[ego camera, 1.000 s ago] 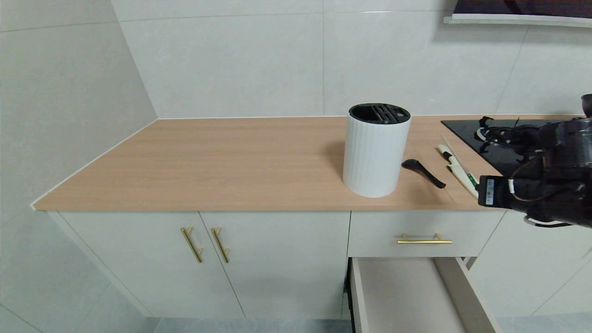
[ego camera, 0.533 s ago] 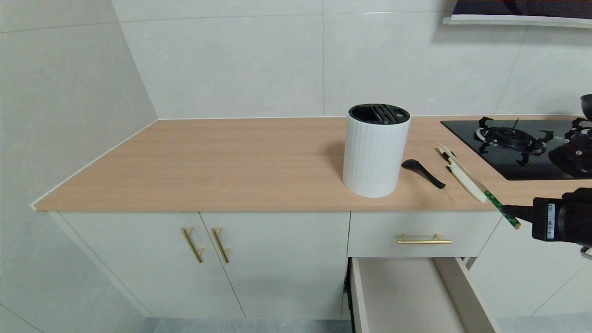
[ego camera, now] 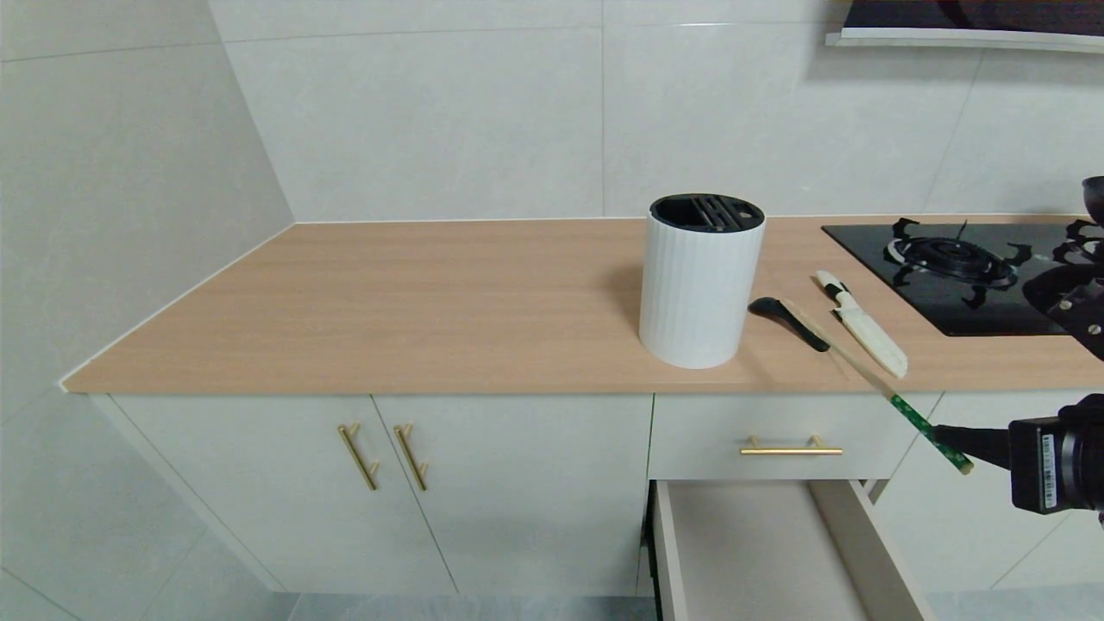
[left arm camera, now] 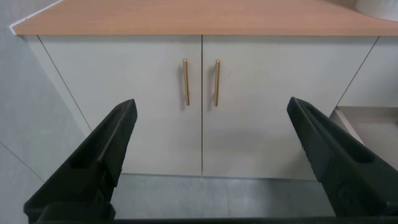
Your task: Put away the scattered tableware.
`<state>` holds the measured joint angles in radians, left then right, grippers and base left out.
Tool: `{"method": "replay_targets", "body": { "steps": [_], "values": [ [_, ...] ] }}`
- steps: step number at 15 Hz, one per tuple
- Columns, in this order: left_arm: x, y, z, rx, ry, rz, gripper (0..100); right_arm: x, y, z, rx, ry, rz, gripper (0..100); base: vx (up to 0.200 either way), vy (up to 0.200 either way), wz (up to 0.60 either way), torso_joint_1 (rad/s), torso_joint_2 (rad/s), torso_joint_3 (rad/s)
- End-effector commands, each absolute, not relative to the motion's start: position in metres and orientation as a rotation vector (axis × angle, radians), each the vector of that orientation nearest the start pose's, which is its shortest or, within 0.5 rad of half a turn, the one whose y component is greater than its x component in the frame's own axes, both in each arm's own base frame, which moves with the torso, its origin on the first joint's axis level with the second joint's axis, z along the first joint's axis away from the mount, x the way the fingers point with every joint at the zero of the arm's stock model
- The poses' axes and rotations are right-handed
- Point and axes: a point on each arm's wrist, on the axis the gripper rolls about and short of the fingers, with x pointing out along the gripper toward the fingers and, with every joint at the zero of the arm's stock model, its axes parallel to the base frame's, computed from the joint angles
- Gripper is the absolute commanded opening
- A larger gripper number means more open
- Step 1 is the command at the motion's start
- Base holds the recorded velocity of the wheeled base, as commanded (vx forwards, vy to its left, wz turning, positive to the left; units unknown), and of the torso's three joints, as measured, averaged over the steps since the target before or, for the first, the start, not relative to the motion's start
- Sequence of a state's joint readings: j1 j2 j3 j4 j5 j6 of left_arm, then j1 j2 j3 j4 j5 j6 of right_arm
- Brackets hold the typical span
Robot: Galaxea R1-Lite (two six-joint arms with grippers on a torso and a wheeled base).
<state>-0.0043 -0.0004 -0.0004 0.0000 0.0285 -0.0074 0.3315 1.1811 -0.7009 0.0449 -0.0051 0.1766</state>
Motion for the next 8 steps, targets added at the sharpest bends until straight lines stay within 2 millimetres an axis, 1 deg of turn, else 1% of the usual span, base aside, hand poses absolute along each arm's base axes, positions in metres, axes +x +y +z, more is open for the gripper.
{"method": "replay_targets", "body": {
  "steps": [1, 6, 8],
  "values": [
    [-0.0228, 0.0008, 0.0755, -0.008, 0.000, 0.025, 100, 0.1536, 0.0562, 0.2118, 0.077, 0.550, 0.291, 0, 0.000, 0.000, 0.00, 0.000, 0.00, 0.000],
    [-0.0228, 0.0008, 0.0755, -0.006, 0.000, 0.025, 100, 0.1508, 0.0583, 0.2052, 0.037, 0.576, 0.334, 0, 0.000, 0.000, 0.00, 0.000, 0.00, 0.000],
    [-0.0228, 0.0008, 0.0755, -0.008, 0.000, 0.025, 100, 0.1496, 0.0592, 0.2042, 0.031, 0.582, 0.342, 0, 0.000, 0.000, 0.00, -0.129, 0.28, 0.159]
  ]
}}
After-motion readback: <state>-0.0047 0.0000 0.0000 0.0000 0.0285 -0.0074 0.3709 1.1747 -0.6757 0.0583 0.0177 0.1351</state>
